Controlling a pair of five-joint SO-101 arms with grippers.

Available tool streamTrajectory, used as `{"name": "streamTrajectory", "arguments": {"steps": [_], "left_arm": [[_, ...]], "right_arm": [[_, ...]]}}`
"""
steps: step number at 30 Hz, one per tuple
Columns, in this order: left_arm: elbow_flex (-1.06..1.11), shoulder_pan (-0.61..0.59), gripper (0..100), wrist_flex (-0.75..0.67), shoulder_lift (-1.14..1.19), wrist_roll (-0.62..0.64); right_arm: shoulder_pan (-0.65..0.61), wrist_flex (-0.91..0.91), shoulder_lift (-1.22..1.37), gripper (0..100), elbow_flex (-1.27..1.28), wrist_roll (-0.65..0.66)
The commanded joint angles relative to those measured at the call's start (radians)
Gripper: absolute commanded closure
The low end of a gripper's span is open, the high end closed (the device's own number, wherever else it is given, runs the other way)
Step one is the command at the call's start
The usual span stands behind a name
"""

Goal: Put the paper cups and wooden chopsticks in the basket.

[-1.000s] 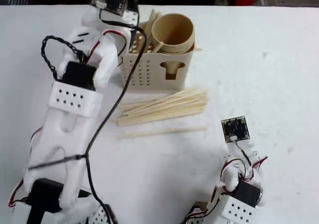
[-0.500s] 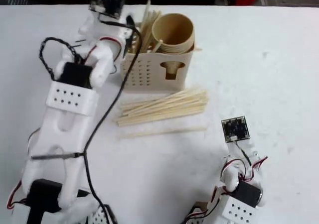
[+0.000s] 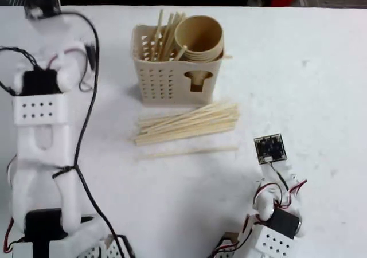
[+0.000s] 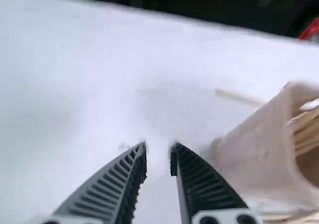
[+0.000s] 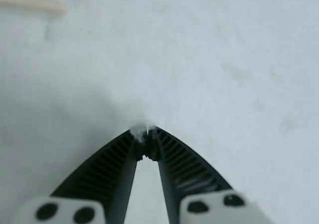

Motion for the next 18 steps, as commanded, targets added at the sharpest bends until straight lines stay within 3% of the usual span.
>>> {"name": "streamTrajectory", "arguments": {"steps": [1, 5, 8, 12, 16, 18], "left_arm": [[0.27, -0.025, 90, -0.218, -0.038, 0.011], [0.482, -0.019, 90, -0.528, -0.035, 0.003], [0.56, -0.025, 90, -0.657, -0.035, -0.083], [0.592, -0.007, 90, -0.72, -0.035, -0.135], [0.597, 0.001, 90, -0.718, -0.035, -0.138], [0.597, 0.001, 90, -0.717, -0.035, -0.138]], "right_arm": [[-0.096, 0.054, -0.007, 98.1, 0.008, 0.002], [-0.205, 0.062, -0.008, 98.1, 0.008, 0.005], [-0.234, 0.062, -0.008, 98.1, 0.008, 0.009], [-0.217, 0.058, -0.012, 98.1, 0.005, 0.018], [-0.165, -0.007, -0.013, 98.1, -0.014, 0.235], [-0.147, -0.122, -0.01, 98.0, -0.054, 0.259]]}}
